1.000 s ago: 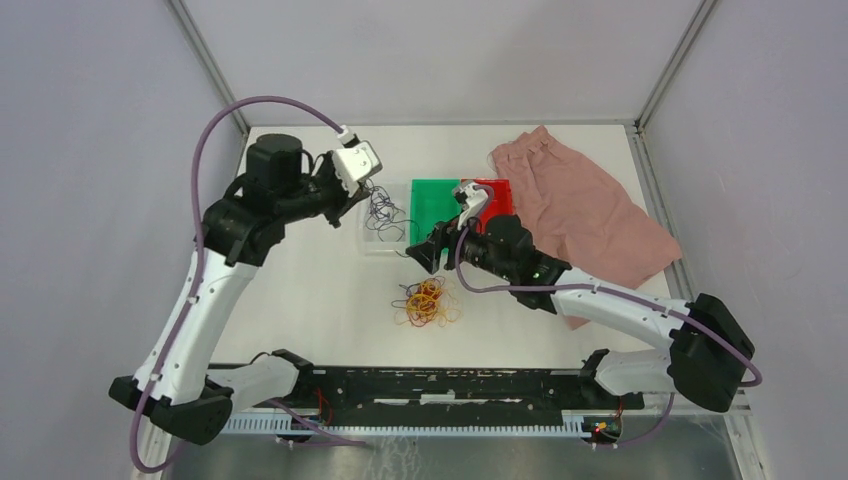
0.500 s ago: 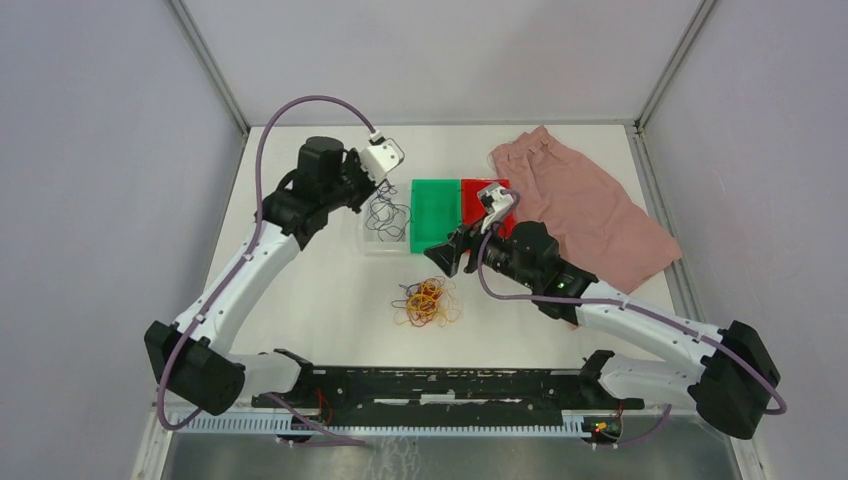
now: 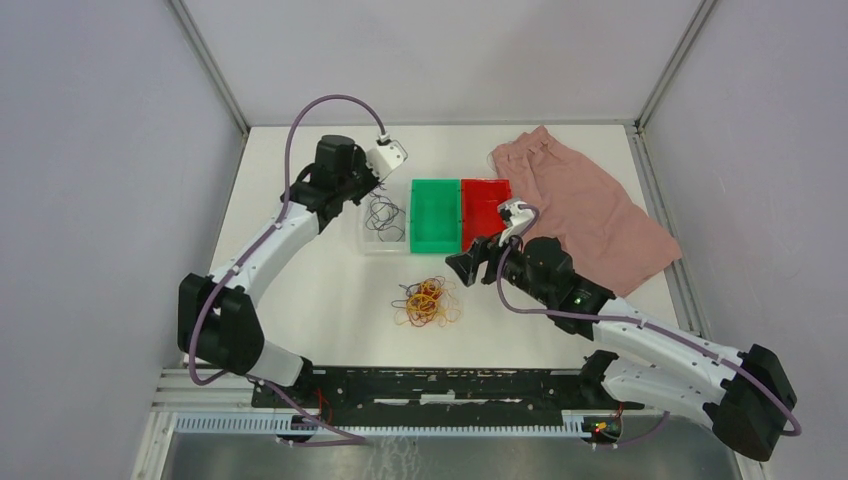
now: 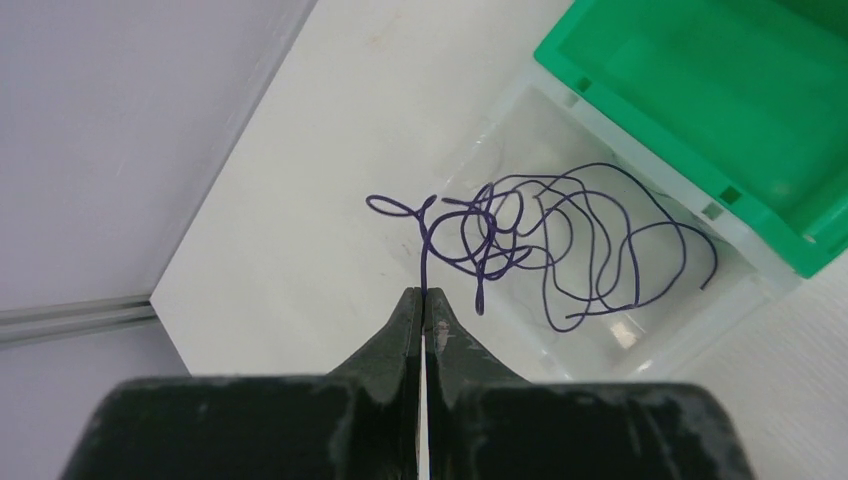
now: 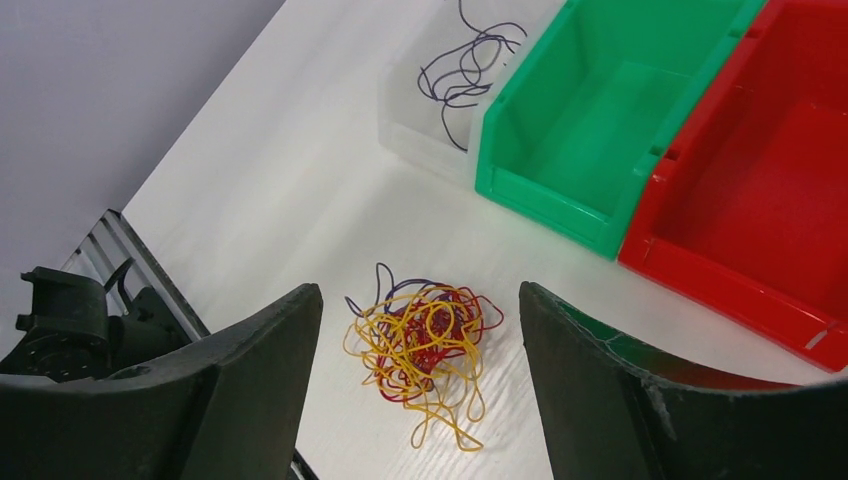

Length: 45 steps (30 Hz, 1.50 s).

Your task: Untangle the cables

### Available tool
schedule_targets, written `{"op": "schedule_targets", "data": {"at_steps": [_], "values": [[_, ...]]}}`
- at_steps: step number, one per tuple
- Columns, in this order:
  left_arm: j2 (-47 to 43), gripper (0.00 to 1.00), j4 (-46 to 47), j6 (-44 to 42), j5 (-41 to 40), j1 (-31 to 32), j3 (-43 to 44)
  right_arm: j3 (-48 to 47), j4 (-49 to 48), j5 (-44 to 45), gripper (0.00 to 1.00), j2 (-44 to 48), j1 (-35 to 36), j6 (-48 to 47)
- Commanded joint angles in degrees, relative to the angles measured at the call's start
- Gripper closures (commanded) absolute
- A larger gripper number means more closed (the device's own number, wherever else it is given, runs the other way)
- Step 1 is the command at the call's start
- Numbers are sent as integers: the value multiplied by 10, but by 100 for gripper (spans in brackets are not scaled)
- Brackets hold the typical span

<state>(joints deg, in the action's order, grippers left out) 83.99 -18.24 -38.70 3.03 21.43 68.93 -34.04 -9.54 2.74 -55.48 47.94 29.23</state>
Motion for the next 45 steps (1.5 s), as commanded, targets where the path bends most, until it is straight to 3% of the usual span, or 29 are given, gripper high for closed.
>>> {"op": "schedule_targets", "data": {"at_steps": [1,11,16,19,22,32,45], "values": [[3,97,70,-44,-12,-7,-7,10,-8,22,21,9,-4,9],[65,92,52,30,33,3,-2,-6,24,29,22,12,-4,3],[100,85,30,52,49,12,-10,-16,38,29,22,12,-5,0],[117,76,22,59,50,12,-4,-20,44,30,22,14,-5,0],[127,55,-31,62,72,11,36,-25,54,30,22,14,-5,-2],[56,23,-177,67,177,-44,153,-51,97,11,21,-21,-5,-23],[-68,20,-243,101,303,-49,51,-119,202,-1,28,-175,-6,26]]}}
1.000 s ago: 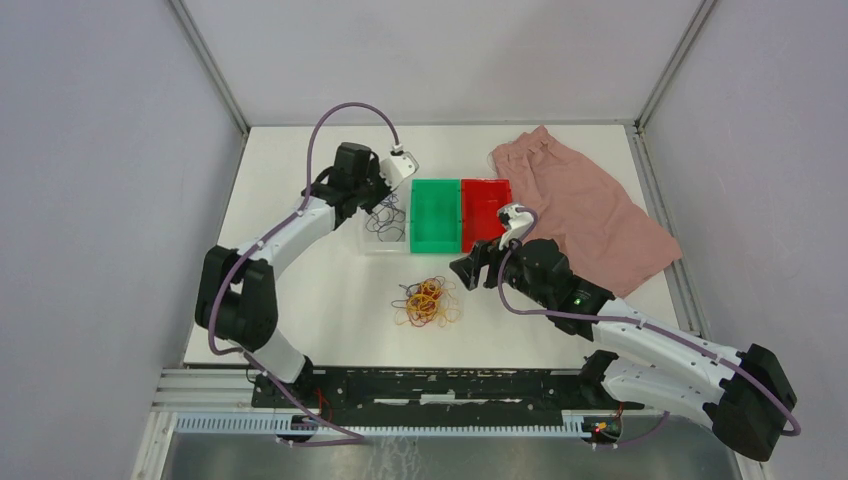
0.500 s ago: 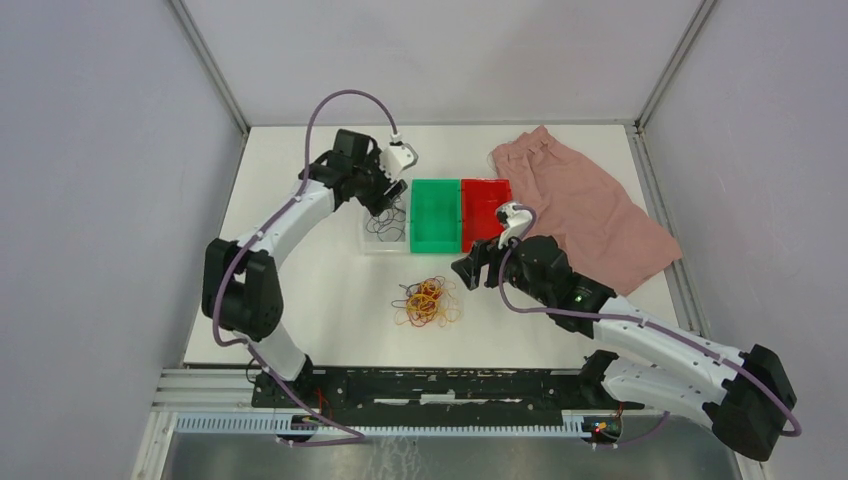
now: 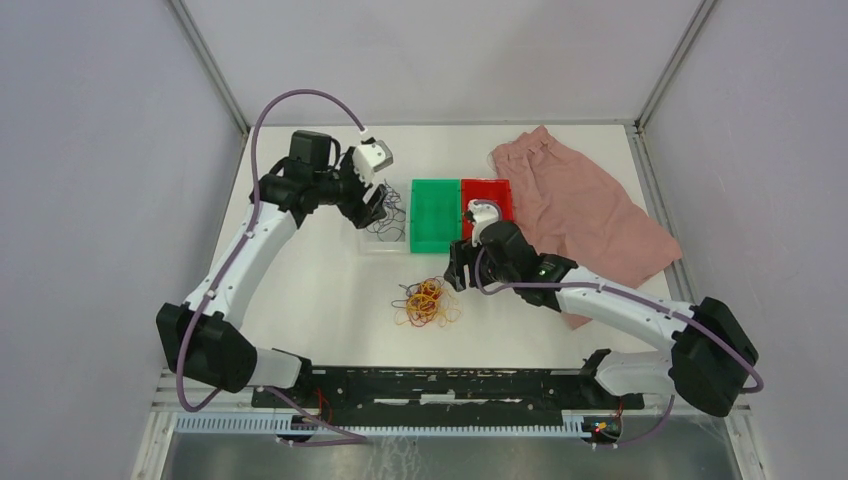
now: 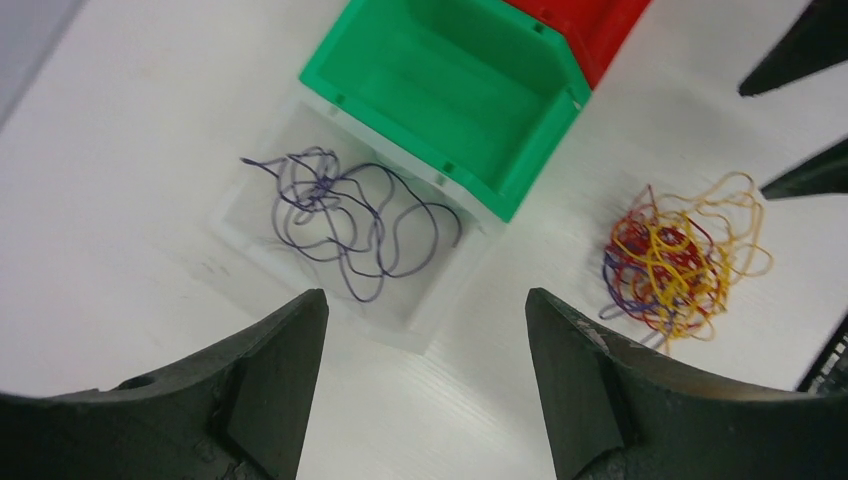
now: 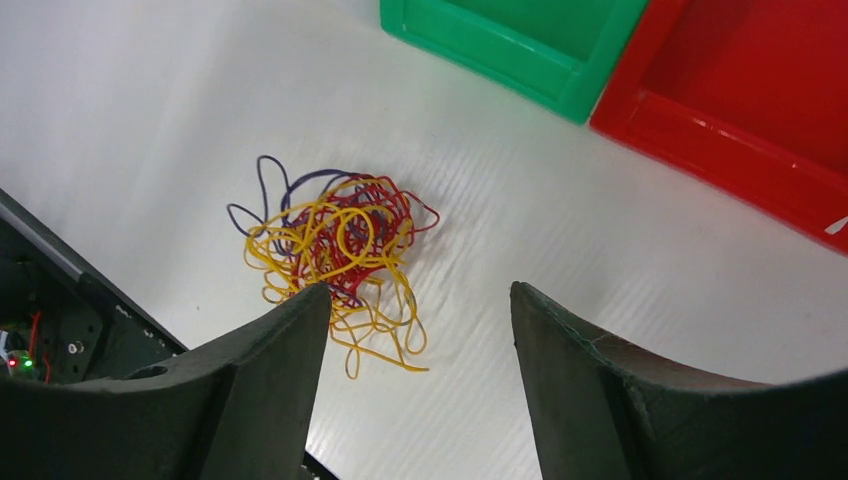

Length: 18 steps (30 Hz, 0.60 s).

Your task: Untangle the cables

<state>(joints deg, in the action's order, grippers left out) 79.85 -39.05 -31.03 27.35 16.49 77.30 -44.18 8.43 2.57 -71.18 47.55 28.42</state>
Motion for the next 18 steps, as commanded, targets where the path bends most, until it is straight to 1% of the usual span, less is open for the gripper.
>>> {"op": "schedule_targets", "data": {"at_steps": [1,2,5,8,11,16,17,18], "values": [[-33,20,-38,18,63,1,-42,-12,6,-14,29,-22,-2,45],[-39,20,-42,13,65,1,-51,-4,-21,-29,30,-30,-2,54],[-47,21,-51,6,69,2,-63,5,-60,-59,36,-55,-2,75],[-54,22,-57,5,76,1,-63,8,-86,-81,44,-74,-2,82],[-62,23,-57,5,81,1,-61,2,-85,-91,52,-94,-2,84],[-75,23,-63,1,97,1,-59,-8,-75,-91,70,-96,-4,73],[-77,23,-65,-2,101,1,-58,-12,-69,-90,75,-91,-5,68],[-79,23,-68,-6,103,1,-57,-16,-64,-91,82,-87,-7,65]]}}
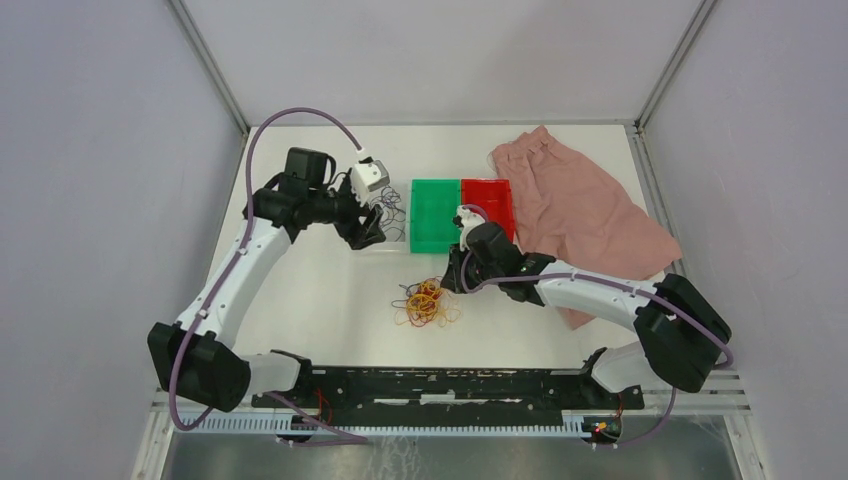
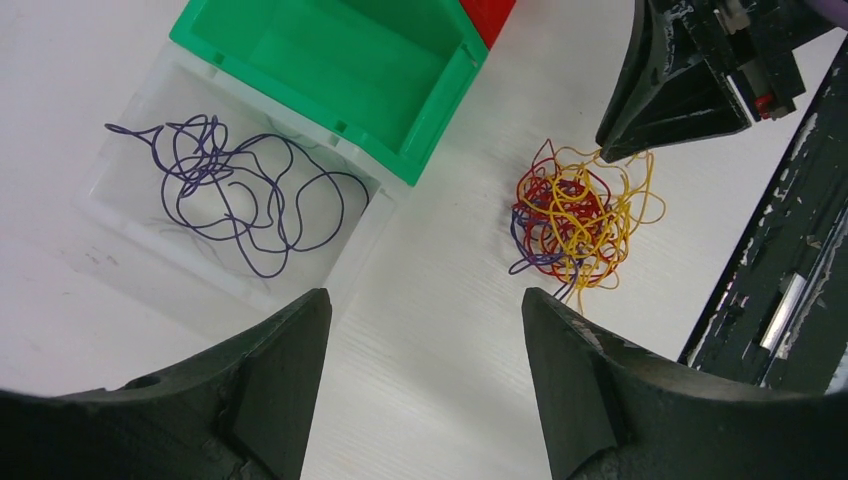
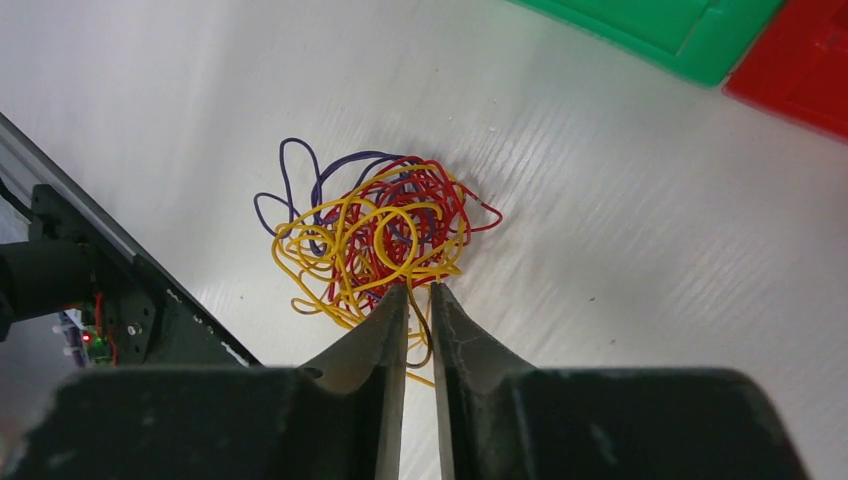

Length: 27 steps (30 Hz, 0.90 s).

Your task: Untangle the cables

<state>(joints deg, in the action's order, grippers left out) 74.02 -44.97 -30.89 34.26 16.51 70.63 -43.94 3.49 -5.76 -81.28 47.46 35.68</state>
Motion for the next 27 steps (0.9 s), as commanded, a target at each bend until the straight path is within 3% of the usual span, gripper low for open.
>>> {"op": "schedule_targets", "data": {"at_steps": [1,3,11,18,22,27], "values": [[-22,24,-10,-10,36,1,10,-20,-13,-12,90,21,-10,-11],[-26,24,-12,-16,39,1,10,-22,-18,-25,100,36,-15,-12],[-58,26,-36,-84,83,1,-24,-31,-39,-106,100,99,-26,-9],[-118,30,-1,-120,163,20,-75,-48,-138,-218,100,137,-27,41],[-149,30,51,-96,170,62,-110,-67,-197,-253,100,145,-27,80],[-186,37,177,13,156,94,-170,-84,-246,-291,100,148,-26,109]]}}
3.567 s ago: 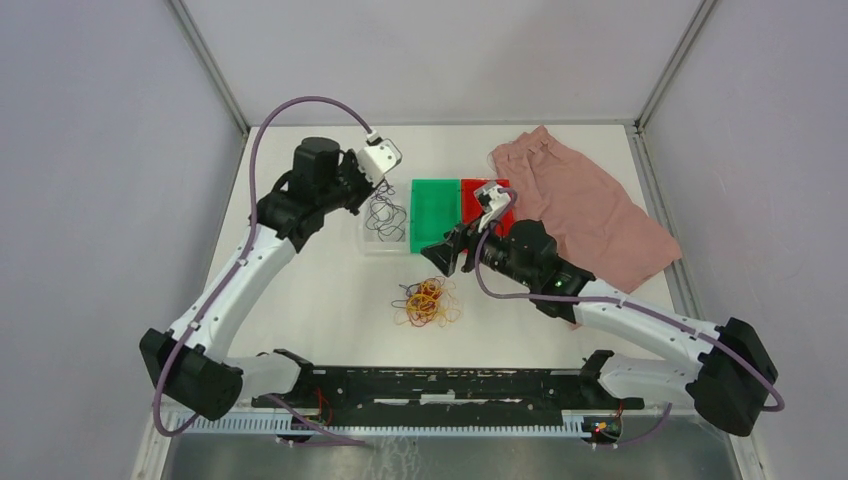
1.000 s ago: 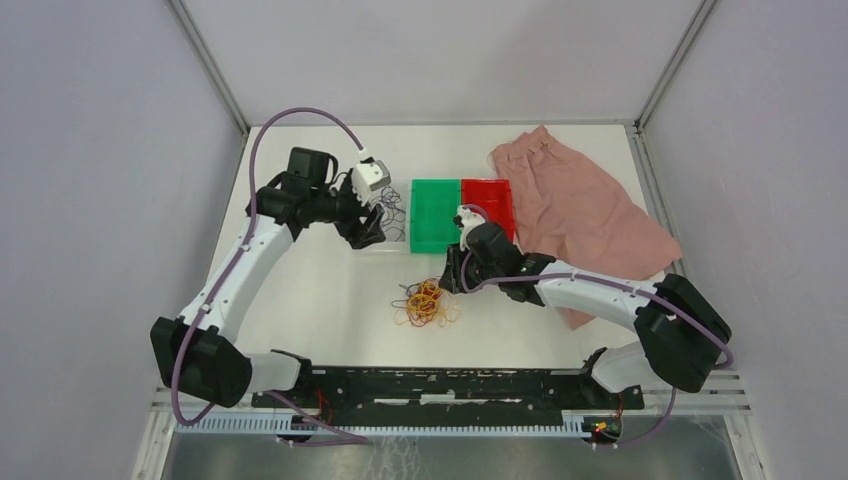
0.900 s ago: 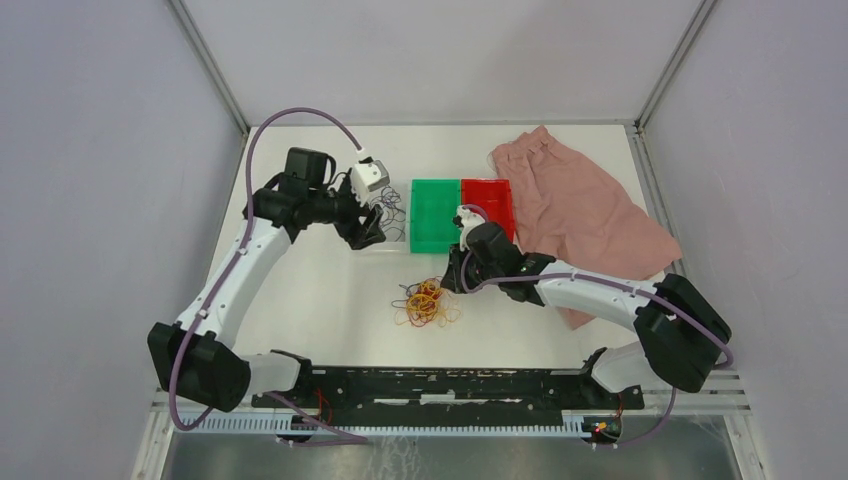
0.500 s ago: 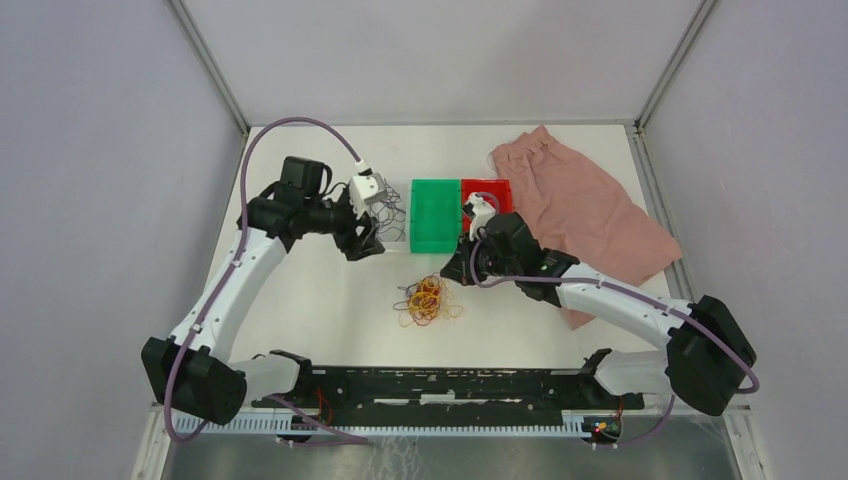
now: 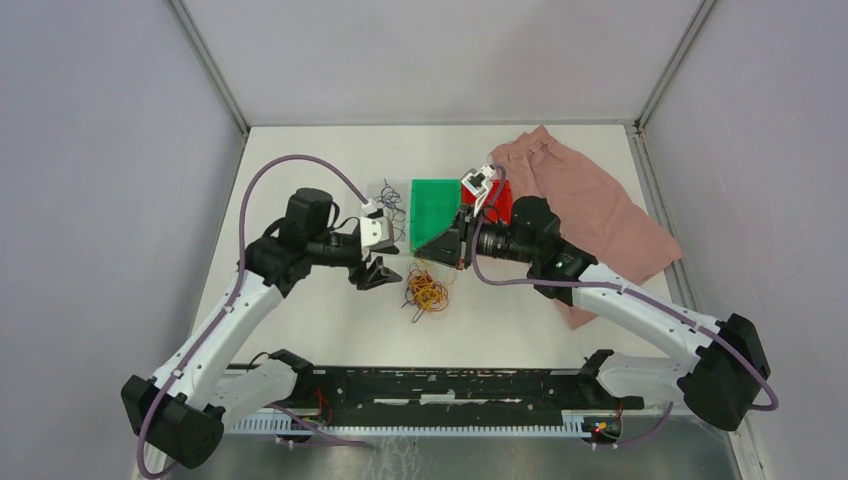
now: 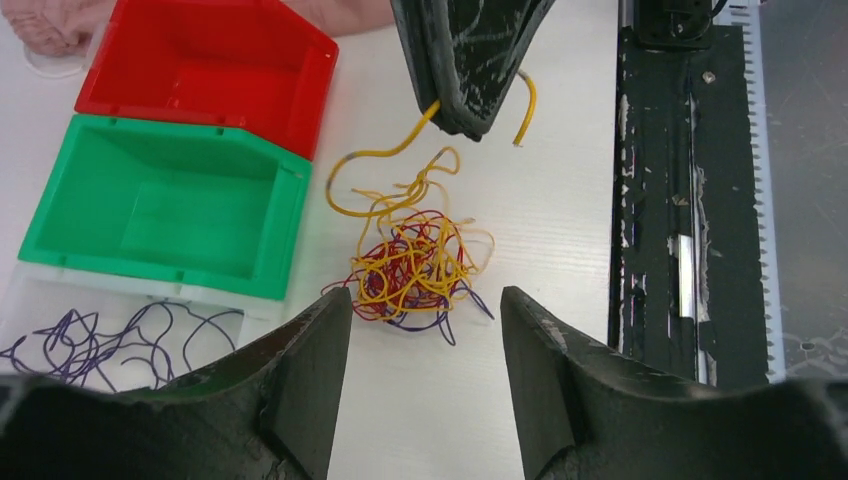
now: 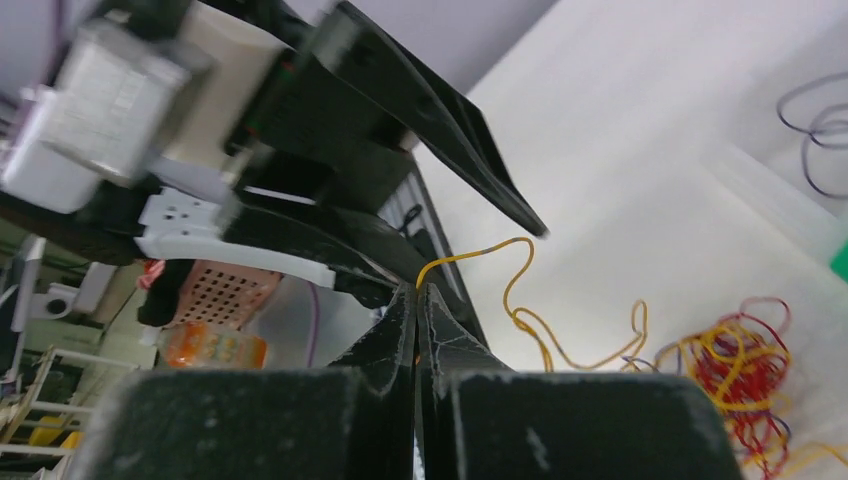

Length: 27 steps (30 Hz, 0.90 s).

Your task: Untangle the cables

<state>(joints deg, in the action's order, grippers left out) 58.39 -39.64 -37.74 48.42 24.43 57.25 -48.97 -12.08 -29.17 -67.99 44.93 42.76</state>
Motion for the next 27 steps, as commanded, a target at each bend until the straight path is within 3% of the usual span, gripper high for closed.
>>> {"op": "schedule_targets", "data": {"at_steps": [1,7,11,20,25,27], "values": [[-40,38,153,101,10,20,-48,-35,-98,-64,100,15,-1,44],[-83,41,273,192,-18,47,-90,-39,-166,-91,100,6,1,86],[-81,40,288,230,8,61,-87,-47,-197,-96,100,3,4,105],[-92,41,304,227,2,75,-107,-61,-249,-115,100,11,8,141],[-87,48,345,259,-6,75,-104,-61,-255,-118,100,10,10,146],[-81,57,364,290,-9,75,-94,-57,-255,-117,100,9,11,145]]}}
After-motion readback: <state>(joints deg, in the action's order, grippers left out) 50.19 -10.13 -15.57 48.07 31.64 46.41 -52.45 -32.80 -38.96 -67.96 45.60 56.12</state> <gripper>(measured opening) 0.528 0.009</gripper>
